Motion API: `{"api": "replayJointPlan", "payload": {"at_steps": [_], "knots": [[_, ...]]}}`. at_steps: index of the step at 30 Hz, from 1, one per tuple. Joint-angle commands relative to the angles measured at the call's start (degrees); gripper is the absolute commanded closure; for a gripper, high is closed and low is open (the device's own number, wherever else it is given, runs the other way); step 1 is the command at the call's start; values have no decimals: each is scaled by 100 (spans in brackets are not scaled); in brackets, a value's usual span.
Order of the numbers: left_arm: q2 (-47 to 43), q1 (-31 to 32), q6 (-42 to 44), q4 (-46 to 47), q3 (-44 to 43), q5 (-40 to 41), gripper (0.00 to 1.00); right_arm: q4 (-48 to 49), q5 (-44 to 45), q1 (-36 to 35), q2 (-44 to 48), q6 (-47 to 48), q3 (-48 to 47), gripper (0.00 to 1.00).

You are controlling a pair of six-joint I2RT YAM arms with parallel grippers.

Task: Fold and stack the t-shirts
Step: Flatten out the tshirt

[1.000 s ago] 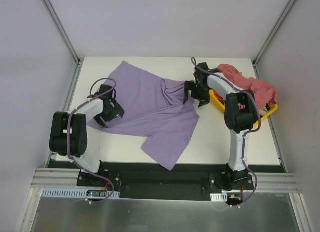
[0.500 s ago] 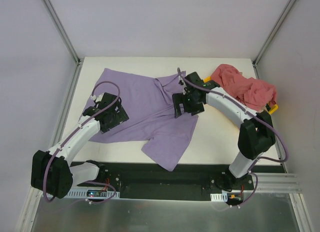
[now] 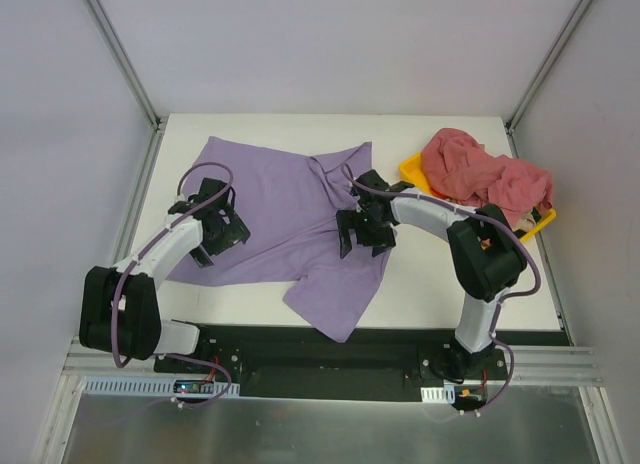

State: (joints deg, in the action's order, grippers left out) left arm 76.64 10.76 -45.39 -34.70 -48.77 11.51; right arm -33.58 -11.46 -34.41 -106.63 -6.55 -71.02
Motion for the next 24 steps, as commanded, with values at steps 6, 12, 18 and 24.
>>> {"api": "replayJointPlan", "payload": {"at_steps": [6, 12, 18, 24], "knots": [[202, -13, 135, 60, -9, -474, 1, 265, 399, 505, 773, -338, 1457, 1], [-26, 31, 108, 60, -149, -483, 1, 186, 575, 857, 1696, -391, 2452, 1], [8, 31, 293, 68, -448, -457, 1, -385, 900, 849, 2664, -374, 2182, 1], [702, 22, 504, 77, -1203, -403, 1, -333, 479, 857, 2053, 521, 409, 2]]}}
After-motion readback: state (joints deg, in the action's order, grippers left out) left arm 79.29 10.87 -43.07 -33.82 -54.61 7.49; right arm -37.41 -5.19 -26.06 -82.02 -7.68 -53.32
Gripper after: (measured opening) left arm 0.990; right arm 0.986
